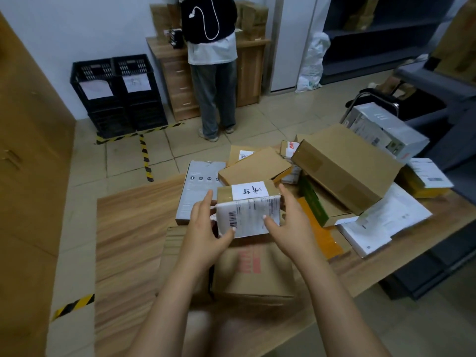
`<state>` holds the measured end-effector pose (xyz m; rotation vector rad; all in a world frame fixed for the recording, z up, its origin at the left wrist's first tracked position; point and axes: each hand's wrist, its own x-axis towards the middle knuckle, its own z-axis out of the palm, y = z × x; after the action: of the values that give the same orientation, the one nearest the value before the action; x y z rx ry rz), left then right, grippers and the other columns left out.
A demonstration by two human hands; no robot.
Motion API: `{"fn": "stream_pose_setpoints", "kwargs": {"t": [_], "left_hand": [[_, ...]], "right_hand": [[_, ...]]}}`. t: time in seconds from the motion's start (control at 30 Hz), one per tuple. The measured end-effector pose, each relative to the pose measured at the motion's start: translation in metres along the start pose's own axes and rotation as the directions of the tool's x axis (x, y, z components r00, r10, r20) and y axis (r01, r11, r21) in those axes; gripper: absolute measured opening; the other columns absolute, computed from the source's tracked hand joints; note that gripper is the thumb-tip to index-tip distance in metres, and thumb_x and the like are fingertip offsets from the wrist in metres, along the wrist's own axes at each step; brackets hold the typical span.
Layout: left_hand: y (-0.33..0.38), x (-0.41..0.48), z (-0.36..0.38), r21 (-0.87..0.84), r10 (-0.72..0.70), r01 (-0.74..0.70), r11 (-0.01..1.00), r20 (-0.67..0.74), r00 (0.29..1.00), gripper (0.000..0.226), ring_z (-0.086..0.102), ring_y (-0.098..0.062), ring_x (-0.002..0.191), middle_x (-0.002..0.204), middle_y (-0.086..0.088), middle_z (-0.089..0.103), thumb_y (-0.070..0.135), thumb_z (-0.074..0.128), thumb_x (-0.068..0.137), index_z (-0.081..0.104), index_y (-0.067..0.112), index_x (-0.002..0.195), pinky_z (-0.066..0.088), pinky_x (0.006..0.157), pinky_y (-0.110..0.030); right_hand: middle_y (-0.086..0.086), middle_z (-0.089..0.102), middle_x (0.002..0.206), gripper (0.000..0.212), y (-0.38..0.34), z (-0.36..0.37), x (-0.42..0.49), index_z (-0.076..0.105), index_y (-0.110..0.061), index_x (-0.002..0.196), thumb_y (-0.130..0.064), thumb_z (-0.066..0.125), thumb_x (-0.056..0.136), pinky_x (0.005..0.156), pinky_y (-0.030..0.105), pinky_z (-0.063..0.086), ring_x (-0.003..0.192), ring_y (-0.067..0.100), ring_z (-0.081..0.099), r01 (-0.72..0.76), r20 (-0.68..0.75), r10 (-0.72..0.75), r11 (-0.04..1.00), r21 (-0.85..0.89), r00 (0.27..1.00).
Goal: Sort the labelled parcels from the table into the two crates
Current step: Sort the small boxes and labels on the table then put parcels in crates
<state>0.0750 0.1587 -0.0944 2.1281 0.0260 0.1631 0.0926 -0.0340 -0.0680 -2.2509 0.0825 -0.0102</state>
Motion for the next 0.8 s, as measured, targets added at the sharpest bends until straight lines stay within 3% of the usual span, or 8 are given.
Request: {"fn": "stream_pose_setpoints", "kwargs": {"t": [0.1,0.2,0.27,0.4,0.5,0.67,0.8], "left_hand": [[0.002,-0.006,0.015,-0.009,0.013,-0.014,1.0,-0.034,0.999,0.075,0.051,-0.005,0.113,0.126,0.014,0.035,0.018,0.077,0.078,0.039,0.024,0.143,0.044,0.08,-0.005],[0.004,-0.012,0.026,0.022,0.035,-0.033,0.999,-0.077,0.996,0.066,0.05,-0.009,0.118,0.126,0.013,0.038,0.017,0.077,0.077,0.047,0.02,0.136,0.049,0.097,-0.027],[0.008,-0.012,0.028,0.125,0.047,-0.038,0.991,-0.071,0.996,0.067,0.043,-0.009,0.125,0.139,0.01,0.036,0.022,0.078,0.077,0.046,0.02,0.135,0.045,0.103,-0.032],[0.016,0.008,0.018,0.306,0.069,-0.11,0.946,0.141,0.988,0.083,0.017,-0.007,0.143,0.16,0.015,0.009,0.035,0.079,0.075,0.034,0.034,0.144,0.03,0.11,-0.033],[0.019,0.023,0.011,0.302,0.03,-0.105,0.948,0.243,0.97,0.087,0.016,-0.006,0.144,0.158,0.015,0.014,0.039,0.079,0.076,0.03,0.034,0.148,0.027,0.115,-0.033],[0.028,0.012,0.022,0.245,-0.023,0.011,0.969,0.047,0.999,0.079,0.042,-0.008,0.118,0.126,0.014,0.044,0.057,0.076,0.07,0.045,0.032,0.138,0.044,0.095,-0.032],[0.037,-0.017,0.038,-0.046,-0.286,0.284,0.958,-0.059,0.956,0.044,0.064,-0.001,0.087,0.098,0.016,0.067,0.068,0.064,0.075,0.061,0.034,0.104,0.054,0.069,-0.027]], "right_hand": [[-0.001,0.036,0.152,0.078,0.014,-0.007,-0.003,0.025,-0.025,0.153,-0.022,0.067,0.089,0.109,0.035,0.039,0.137,0.018,0.038,0.018,0.026,-0.017,1.0,-0.026,1.0],[-0.001,0.04,0.149,0.072,0.027,-0.012,-0.006,0.031,-0.025,0.151,-0.023,0.067,0.089,0.108,0.038,0.043,0.134,0.017,0.042,0.026,0.032,-0.026,1.0,-0.002,0.999],[-0.002,0.044,0.147,0.069,0.034,-0.014,-0.006,0.034,-0.026,0.149,-0.023,0.067,0.089,0.106,0.041,0.045,0.133,0.016,0.044,0.027,0.03,-0.027,1.0,0.011,0.999],[-0.002,0.051,0.144,0.067,0.041,-0.015,-0.005,0.034,-0.029,0.148,-0.024,0.066,0.09,0.102,0.044,0.049,0.131,0.016,0.048,-0.013,0.065,0.01,0.999,0.043,0.998],[-0.003,0.055,0.14,0.061,0.04,-0.015,-0.005,0.036,-0.029,0.147,-0.025,0.064,0.093,0.099,0.042,0.052,0.128,0.016,0.052,-0.009,0.086,0.004,0.998,0.058,0.996],[-0.006,0.056,0.136,0.053,0.028,-0.028,0.003,0.042,-0.028,0.143,-0.024,0.062,0.095,0.093,0.028,0.049,0.122,0.009,0.051,0.087,0.013,-0.089,0.99,0.115,0.996],[-0.007,0.05,0.137,0.064,0.019,-0.033,0.01,0.038,-0.03,0.146,-0.024,0.067,0.09,0.089,0.027,0.053,0.118,0.007,0.05,0.101,0.011,-0.103,0.987,0.123,0.995]]}}
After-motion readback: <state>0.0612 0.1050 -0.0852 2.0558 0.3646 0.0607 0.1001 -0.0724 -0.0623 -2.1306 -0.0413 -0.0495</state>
